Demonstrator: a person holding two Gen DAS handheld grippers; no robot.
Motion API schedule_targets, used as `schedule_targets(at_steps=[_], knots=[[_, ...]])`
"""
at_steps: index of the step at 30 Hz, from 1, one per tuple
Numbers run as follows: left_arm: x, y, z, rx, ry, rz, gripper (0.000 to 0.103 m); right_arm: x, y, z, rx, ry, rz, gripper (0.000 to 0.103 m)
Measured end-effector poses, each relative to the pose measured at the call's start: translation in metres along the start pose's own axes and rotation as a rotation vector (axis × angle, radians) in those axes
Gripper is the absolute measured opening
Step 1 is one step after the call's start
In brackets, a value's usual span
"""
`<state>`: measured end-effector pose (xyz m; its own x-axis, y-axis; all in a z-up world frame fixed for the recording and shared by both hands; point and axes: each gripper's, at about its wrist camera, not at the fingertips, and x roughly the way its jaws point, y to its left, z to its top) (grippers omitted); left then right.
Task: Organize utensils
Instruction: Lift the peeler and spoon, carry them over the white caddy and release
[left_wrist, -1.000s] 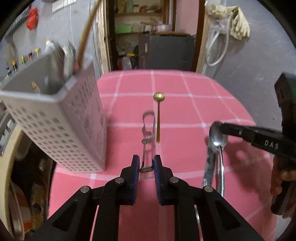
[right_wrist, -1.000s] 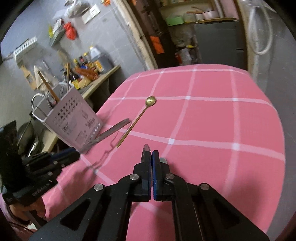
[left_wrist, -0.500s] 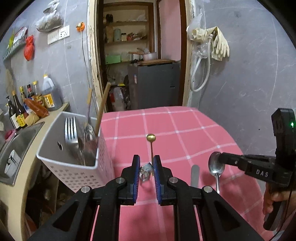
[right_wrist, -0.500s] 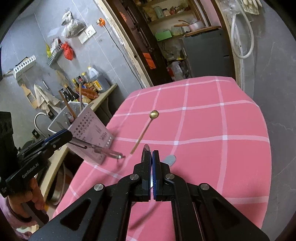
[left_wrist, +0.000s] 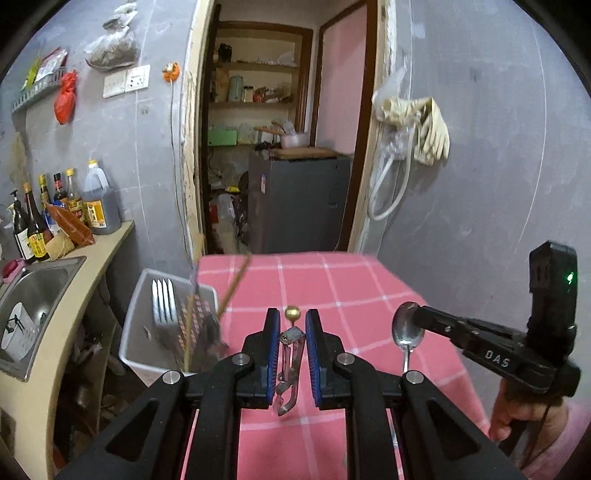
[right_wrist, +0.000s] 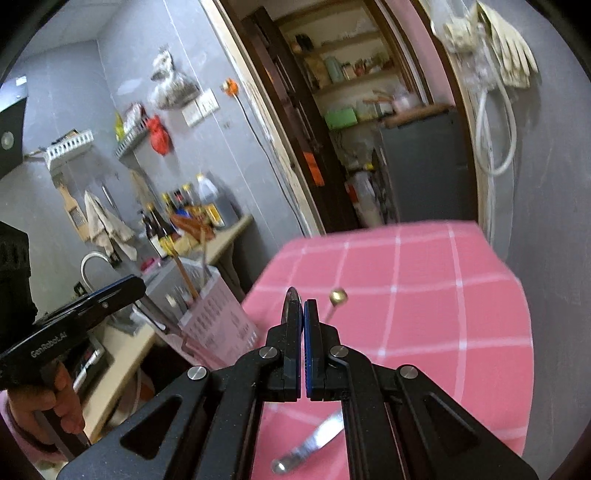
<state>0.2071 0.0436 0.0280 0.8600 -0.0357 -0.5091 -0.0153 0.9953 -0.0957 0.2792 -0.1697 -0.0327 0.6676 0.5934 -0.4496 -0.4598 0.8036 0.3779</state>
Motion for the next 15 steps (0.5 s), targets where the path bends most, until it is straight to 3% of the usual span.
schedule_targets(at_steps=[8, 15], knots=[[-0.045, 0.018, 0.045, 0.007, -0.119, -0.026, 0.012, -0.009, 0.051, 0.053, -0.054, -0.165, 0.077, 0.002], [-0.077, 0.039, 0.084, 0.067, -0.221, 0.017, 0.008, 0.008, 0.108, 0.083, -0.13, -0.265, 0.134, 0.002]])
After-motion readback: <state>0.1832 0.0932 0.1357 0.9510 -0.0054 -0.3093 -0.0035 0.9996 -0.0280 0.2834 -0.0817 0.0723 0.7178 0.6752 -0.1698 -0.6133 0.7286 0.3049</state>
